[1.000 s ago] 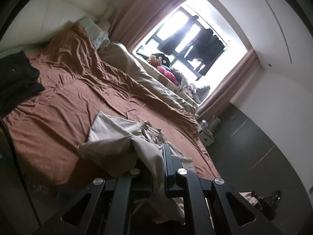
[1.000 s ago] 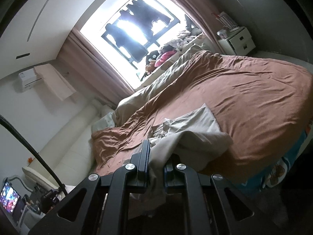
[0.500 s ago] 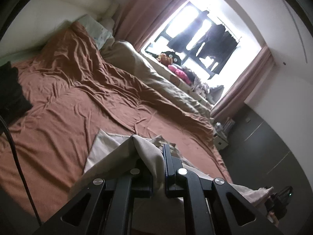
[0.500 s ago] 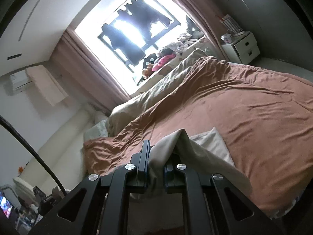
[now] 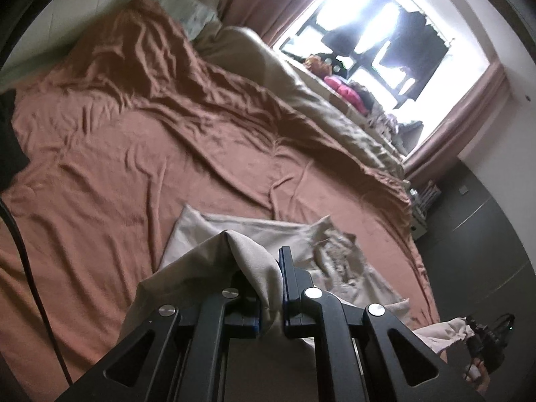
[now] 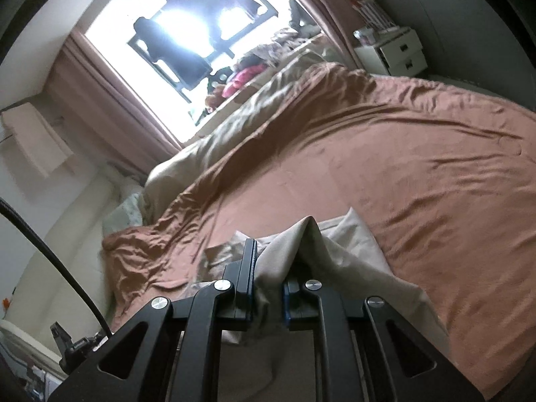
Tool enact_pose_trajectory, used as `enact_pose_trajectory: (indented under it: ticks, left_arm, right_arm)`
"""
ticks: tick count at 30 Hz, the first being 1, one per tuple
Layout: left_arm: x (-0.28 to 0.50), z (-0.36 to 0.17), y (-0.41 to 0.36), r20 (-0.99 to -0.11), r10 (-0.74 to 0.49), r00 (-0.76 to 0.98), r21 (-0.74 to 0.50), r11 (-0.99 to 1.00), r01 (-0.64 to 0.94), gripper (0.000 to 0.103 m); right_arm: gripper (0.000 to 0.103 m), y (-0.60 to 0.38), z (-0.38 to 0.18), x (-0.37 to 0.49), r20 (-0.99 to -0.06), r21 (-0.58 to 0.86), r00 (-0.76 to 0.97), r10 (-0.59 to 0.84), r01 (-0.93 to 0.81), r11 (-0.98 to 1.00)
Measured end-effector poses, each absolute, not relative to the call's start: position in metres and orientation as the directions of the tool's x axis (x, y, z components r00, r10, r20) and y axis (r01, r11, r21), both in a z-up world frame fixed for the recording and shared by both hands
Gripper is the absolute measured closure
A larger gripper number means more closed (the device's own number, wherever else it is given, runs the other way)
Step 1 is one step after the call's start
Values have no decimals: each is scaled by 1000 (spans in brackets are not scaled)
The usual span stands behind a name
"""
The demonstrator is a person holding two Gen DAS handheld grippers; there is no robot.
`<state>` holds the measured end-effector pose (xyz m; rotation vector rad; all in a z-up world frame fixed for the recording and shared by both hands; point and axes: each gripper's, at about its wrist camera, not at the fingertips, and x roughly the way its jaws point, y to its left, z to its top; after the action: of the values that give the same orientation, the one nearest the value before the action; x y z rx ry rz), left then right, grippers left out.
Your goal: Fold large clothes
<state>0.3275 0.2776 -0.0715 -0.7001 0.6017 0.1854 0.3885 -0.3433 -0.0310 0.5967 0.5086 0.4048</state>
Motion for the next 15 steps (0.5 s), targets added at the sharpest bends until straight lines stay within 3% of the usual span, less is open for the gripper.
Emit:
enact_pose_trajectory:
  ticks: [6,8,10,12,15]
  left_arm:
    - [351,-109,292,-593,-103,798,-602,716,-355,89]
    - [357,-113,293,-600,-105,793,-599,716,-358,80]
    - [361,-115,294,-603,-103,791,-598,715,-362,62]
    - [362,-114,295,-601,-91,794,-598,711,-371,39]
    - [361,-106,296,-593,-70,802,-596,707,-380,28]
  right_arm:
    - [87,-322,-39,414,-345,628,792,504,-205,751]
    - [67,-325,-45,417,-353,626,794,496,-194,755]
    - [16,-323,-47,420,-355,632,795,492,-184,753]
    - [13,-324,-46,419,-355,627,806,473,-170,760]
    - [13,-323,-42,418,-381,613,813,440,-134,779]
